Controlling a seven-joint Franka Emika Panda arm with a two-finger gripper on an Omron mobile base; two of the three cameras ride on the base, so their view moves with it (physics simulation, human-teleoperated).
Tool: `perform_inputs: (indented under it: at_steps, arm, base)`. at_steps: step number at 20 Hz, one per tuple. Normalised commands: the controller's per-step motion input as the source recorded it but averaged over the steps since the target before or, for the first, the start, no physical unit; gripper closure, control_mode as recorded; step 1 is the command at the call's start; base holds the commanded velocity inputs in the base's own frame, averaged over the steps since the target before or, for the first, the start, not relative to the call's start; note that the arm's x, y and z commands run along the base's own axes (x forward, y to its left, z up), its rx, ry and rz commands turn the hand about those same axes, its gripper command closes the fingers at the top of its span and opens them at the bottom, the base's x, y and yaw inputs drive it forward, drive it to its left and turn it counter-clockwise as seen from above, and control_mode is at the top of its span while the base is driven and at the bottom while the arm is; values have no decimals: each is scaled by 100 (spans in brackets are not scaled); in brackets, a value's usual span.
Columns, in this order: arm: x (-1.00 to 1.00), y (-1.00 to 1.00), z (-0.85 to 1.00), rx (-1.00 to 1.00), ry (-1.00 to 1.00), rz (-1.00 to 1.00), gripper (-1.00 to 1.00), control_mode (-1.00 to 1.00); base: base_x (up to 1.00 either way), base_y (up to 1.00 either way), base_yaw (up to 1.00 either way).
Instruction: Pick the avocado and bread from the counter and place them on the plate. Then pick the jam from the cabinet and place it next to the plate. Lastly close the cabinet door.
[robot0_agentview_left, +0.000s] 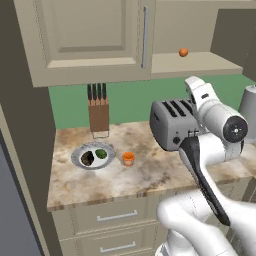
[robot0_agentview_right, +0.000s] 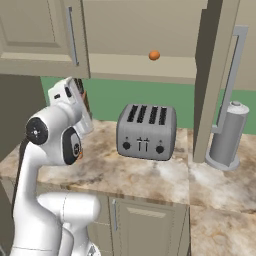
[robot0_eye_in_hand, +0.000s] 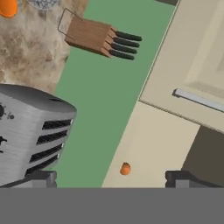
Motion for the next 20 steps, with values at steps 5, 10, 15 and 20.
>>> perform_inputs:
  at_steps: [5, 10, 15, 20]
  arm:
    - [-79, -79, 0, 14, 0, 0, -100, -100]
    - [-77, -68, -1, 12, 0, 0, -100, -100]
    - [-59, -27, -9, 2, -1, 0, -100, -100]
    - [-83, -1, -27, 0, -13, -3, -100, -100]
  base:
    - [0, 0, 0]
    - [0, 0, 0]
    - [0, 0, 0]
    - [0, 0, 0]
